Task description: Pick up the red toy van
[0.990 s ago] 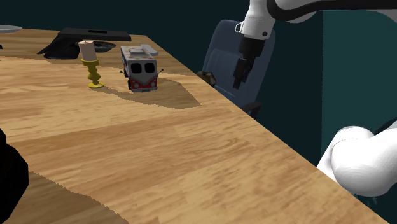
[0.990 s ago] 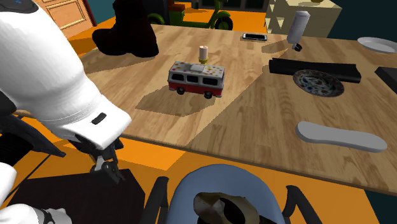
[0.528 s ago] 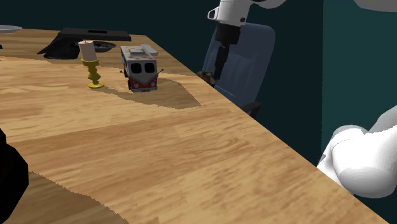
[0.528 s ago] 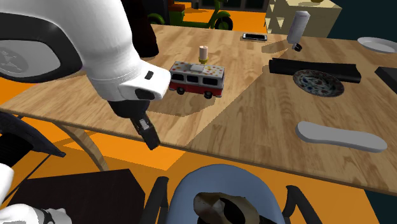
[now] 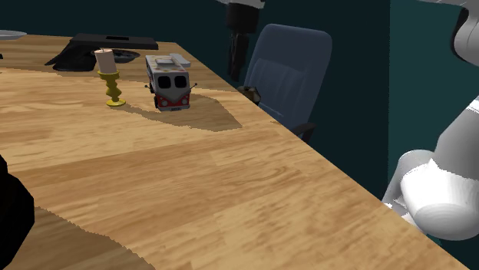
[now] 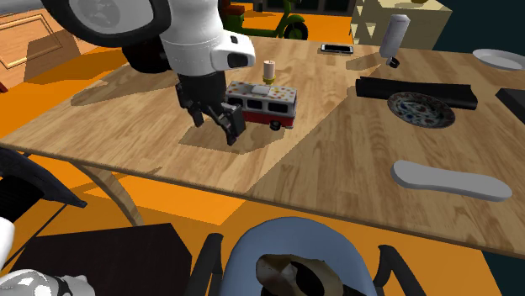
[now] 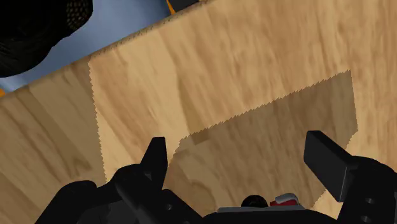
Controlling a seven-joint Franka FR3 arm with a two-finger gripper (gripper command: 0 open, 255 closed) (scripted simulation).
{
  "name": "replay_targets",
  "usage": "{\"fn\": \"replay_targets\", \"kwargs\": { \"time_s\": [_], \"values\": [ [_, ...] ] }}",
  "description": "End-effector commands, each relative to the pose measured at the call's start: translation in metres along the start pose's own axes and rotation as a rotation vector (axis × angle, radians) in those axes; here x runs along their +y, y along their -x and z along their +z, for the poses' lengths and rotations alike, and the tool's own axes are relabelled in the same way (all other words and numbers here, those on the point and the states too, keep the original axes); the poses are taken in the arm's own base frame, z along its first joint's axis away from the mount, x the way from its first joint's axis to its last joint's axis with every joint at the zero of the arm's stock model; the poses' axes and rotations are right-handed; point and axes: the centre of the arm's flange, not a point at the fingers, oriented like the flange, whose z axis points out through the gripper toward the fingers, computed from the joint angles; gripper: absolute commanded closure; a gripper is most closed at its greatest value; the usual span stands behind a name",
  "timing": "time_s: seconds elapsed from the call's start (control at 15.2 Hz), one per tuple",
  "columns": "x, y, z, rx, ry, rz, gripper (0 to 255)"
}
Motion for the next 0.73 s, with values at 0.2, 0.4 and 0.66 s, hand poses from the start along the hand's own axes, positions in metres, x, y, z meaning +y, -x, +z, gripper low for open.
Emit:
{"fn": "replay_targets", "kwargs": {
  "time_s": [0.2, 0.4, 0.66],
  "values": [
    [-0.026, -0.055, -0.017, 0.007, -0.033, -0.216, 0],
    [-0.047, -0.084, -0.028, 0.012, -0.052, -0.343, 0],
    [-0.056, -0.095, -0.022, 0.013, -0.06, -0.398, 0]
  ]
}}
